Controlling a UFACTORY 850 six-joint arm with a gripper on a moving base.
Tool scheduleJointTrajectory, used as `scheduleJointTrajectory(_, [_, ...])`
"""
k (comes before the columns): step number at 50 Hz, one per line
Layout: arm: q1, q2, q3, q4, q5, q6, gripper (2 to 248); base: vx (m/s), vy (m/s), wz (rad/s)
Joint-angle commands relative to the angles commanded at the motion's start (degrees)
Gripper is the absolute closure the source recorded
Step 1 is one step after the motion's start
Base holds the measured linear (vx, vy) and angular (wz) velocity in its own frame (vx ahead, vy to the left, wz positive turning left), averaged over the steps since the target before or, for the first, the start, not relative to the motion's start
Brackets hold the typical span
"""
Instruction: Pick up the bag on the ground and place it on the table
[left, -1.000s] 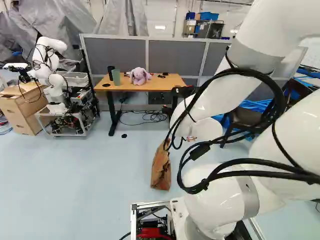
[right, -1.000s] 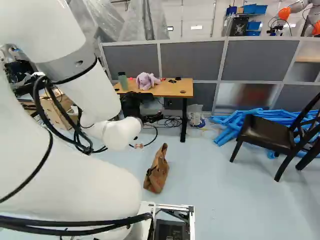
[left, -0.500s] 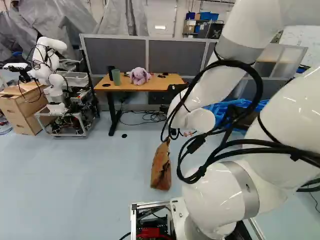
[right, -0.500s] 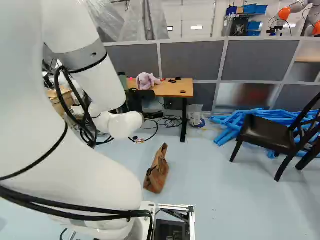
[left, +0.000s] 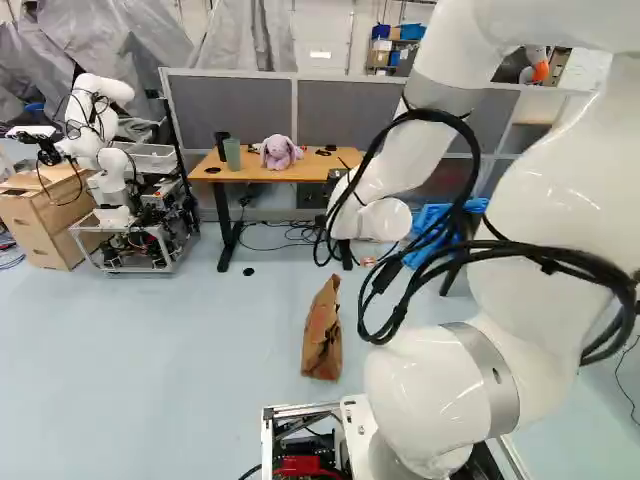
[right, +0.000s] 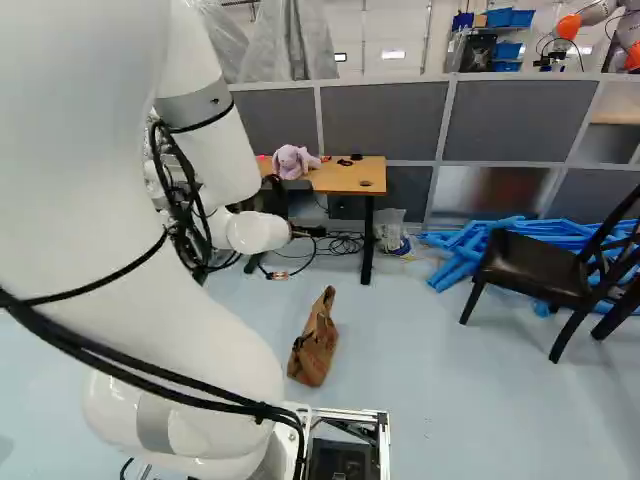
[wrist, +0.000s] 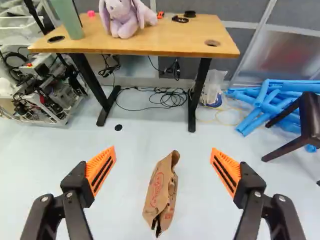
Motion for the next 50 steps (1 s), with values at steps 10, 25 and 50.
scheduleJointTrajectory(10, [0.47, -4.79, -3.60, 0.82, -3.94, 0.00, 3, 0.000, 0.000, 0.000])
scheduleJointTrajectory(25, [1.15, -11.75, -9.10, 2.06, -9.85, 0.00, 3, 0.000, 0.000, 0.000])
scheduleJointTrajectory(50, [1.89, -22.50, -18.38, 4.13, -19.71, 0.00, 3, 0.000, 0.000, 0.000])
